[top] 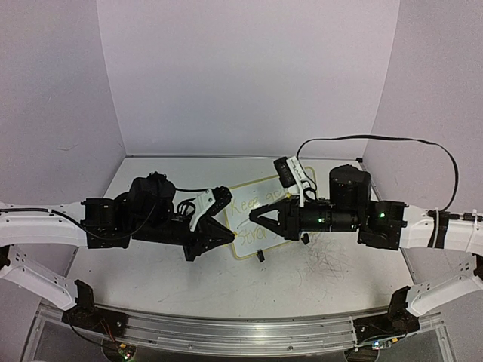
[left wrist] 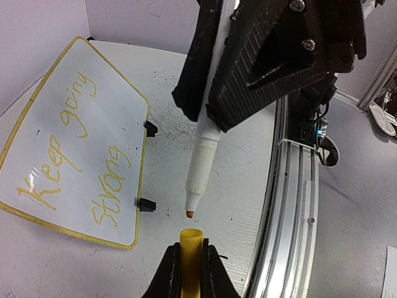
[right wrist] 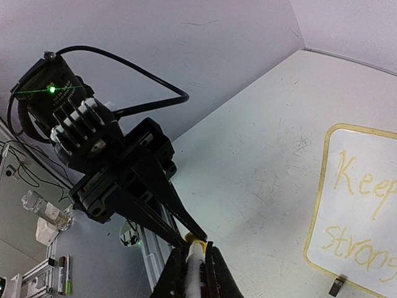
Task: Write a sentence on the whiteboard
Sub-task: Insert the whiteboard marker without the cap into the pen cap.
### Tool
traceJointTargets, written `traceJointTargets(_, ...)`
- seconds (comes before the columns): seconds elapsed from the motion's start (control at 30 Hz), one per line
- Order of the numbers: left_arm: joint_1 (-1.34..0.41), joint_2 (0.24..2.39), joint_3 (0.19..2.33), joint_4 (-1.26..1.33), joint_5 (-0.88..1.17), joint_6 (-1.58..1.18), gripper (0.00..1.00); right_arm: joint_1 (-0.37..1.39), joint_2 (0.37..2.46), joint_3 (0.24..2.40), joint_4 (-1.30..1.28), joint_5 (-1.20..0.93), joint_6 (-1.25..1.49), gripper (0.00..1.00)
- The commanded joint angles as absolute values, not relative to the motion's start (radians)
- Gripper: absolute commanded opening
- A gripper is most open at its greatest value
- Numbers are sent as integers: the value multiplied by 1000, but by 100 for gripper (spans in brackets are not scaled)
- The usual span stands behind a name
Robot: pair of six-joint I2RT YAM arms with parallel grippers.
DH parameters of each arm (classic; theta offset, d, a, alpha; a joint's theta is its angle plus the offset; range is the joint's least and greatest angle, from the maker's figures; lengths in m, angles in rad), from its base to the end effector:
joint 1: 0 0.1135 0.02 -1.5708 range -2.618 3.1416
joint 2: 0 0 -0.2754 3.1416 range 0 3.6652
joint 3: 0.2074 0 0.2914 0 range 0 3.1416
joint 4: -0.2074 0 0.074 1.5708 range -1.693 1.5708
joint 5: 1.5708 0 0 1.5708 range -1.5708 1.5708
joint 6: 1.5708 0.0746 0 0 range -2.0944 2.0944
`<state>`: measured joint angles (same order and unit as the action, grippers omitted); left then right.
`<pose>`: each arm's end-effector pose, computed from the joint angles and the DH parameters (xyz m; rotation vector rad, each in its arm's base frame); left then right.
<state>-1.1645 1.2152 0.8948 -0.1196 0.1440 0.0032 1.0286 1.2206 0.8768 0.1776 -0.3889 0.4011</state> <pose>0.1275 -0.3234 0.2758 1.2480 1.7131 -0.8646 0.1591 0.3189 0.3089 -0.8926 1.7192 1.3441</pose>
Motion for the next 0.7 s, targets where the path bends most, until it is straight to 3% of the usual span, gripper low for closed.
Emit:
traceJointTargets(0.0, -1167, 1196, 912, -70, 137, 9, 0, 1034, 1228, 867, 192, -389, 394, 0)
traceJointTargets(0.67, -1167, 1199, 904, -58, 141, 9, 0, 1042, 1255, 868, 208, -424, 407, 0)
